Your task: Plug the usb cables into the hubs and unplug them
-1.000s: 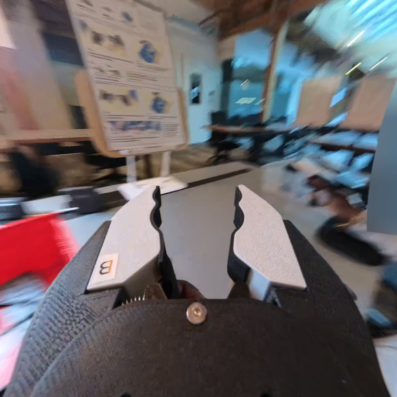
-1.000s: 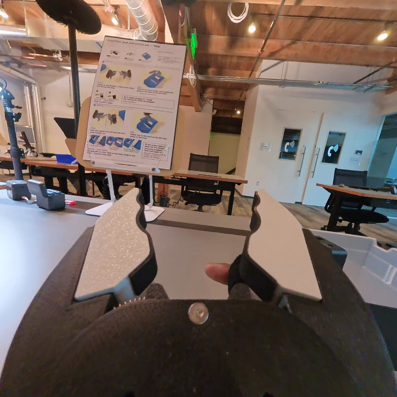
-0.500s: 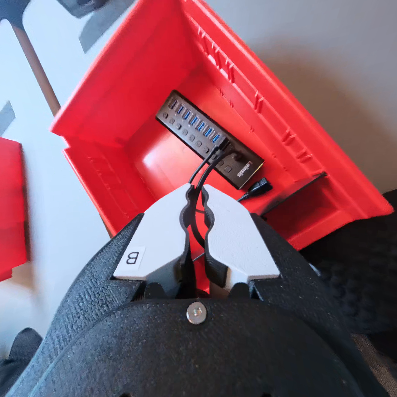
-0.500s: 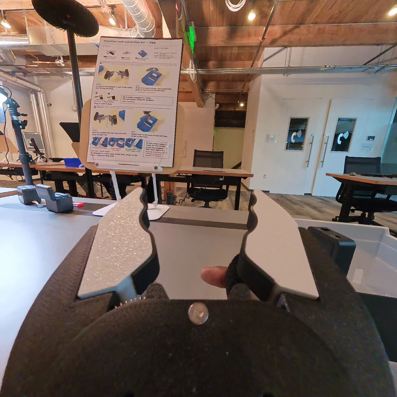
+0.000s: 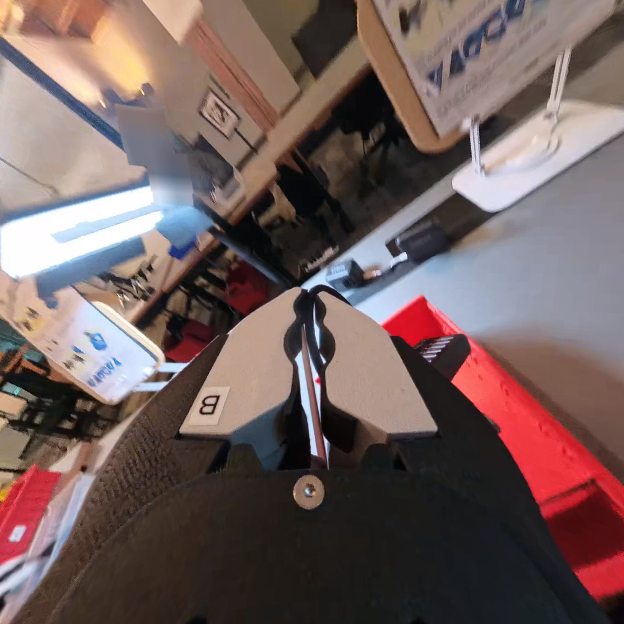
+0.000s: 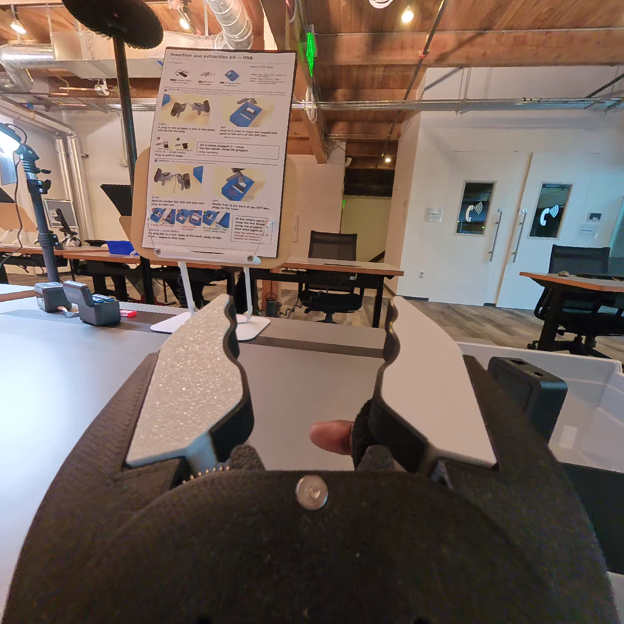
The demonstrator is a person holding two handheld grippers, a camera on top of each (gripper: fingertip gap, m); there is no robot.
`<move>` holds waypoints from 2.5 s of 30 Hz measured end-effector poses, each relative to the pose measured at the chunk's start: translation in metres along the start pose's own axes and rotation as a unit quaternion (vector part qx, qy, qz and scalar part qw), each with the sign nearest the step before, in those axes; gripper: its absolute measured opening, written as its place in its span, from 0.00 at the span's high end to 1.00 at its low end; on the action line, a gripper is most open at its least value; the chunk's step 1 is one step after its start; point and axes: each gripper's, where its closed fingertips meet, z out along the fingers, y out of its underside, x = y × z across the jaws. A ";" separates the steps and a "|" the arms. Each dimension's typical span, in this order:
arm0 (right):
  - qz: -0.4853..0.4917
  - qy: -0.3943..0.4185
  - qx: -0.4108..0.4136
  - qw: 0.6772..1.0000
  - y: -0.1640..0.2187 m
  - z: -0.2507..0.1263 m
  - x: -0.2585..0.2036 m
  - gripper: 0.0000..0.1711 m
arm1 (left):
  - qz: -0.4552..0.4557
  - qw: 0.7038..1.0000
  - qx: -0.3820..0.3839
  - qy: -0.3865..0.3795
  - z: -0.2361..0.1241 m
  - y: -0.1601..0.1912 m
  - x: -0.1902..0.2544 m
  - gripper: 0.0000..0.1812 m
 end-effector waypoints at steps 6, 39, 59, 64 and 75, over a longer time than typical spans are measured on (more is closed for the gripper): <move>0.006 -0.063 -0.006 0.998 0.001 -0.001 -0.021 0.53 | 0.021 0.990 0.141 0.011 -0.029 -0.089 0.014 0.98; 0.028 -0.510 -0.217 0.832 0.001 -0.027 -0.275 0.59 | -0.017 0.842 0.367 0.394 -0.082 -0.202 0.314 0.97; 0.297 -0.624 -0.201 0.695 -0.008 -0.050 -0.280 0.60 | -0.462 0.609 0.245 0.596 -0.048 -0.105 0.368 0.48; 0.278 -0.671 -0.206 0.656 -0.009 -0.075 -0.301 0.59 | -0.410 0.584 0.295 0.635 -0.074 -0.114 0.380 0.62; 0.362 -0.531 -0.154 0.750 -0.016 -0.010 -0.237 0.79 | -0.202 0.808 0.354 0.426 -0.042 -0.076 0.370 0.64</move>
